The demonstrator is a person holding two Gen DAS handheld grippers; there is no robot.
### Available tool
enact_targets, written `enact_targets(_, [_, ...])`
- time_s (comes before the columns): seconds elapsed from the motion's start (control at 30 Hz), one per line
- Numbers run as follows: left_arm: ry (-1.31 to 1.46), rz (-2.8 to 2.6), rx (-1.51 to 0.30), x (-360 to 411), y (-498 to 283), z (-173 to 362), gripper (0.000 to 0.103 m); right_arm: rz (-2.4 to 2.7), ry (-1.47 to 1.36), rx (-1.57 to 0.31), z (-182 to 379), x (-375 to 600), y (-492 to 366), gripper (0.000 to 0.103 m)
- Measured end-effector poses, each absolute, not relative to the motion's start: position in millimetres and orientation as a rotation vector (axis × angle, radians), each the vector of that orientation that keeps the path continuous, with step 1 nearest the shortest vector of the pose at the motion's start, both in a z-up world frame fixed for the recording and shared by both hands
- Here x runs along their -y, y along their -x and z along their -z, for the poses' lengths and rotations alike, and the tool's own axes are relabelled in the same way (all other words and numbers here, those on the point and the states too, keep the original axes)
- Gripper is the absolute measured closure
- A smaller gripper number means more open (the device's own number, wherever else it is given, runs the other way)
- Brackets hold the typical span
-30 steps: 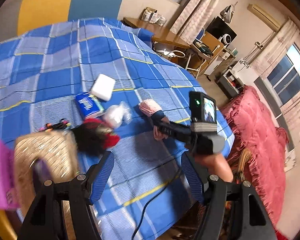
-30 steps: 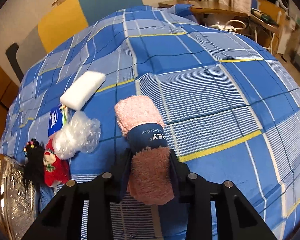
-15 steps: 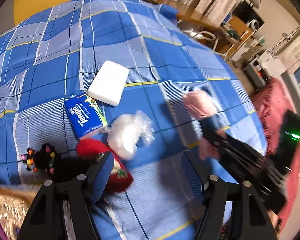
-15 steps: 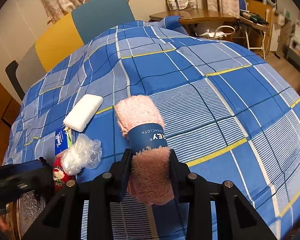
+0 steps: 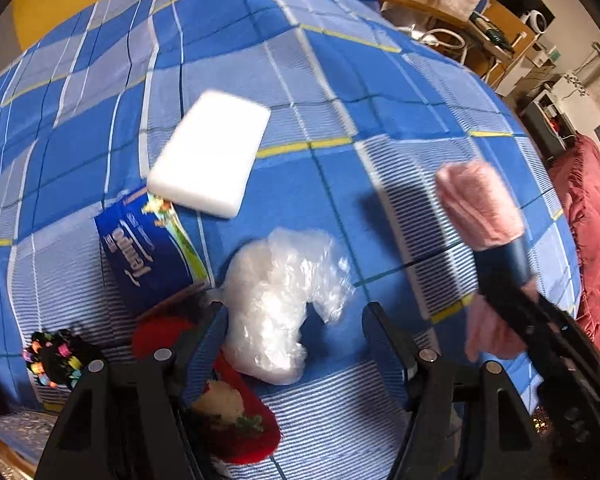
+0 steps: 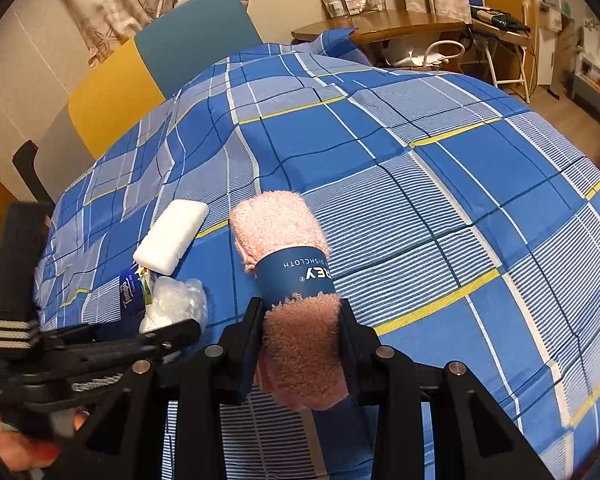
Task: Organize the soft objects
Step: 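Grasp the clear plastic bag with the left gripper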
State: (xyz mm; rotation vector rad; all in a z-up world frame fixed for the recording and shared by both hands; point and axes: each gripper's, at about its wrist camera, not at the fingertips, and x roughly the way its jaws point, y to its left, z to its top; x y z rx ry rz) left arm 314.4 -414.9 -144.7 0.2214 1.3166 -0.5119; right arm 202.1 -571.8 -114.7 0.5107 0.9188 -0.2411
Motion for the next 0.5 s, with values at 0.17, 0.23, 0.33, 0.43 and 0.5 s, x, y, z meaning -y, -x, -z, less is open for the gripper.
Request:
enact_targets(0.17, [-0.183, 0.508, -1.341, 410, -316, 153, 0.062, 0.237, -0.513, -0.918, 115, 572, -203, 0.068])
enact_targets(0.23, [-0.161, 0.504, -1.323, 406, -316, 150, 0.067, 0.235, -0.514, -0.918, 116, 572, -203, 0.068])
enact_targets(0.33, [-0.138, 0.499, -1.286, 400, -315, 142, 0.069, 0.239, -0.514, -0.916, 116, 573, -202, 0.068])
enact_targets(0.43, [-0.111, 0.497, -1.255, 394, -311, 131, 0.069, 0.239, -0.514, -0.916, 116, 573, -203, 0.068])
enact_targets(0.5, [-0.087, 0.523, -1.236, 391, -308, 123, 0.069, 0.238, -0.51, -0.915, 117, 572, -203, 0.068])
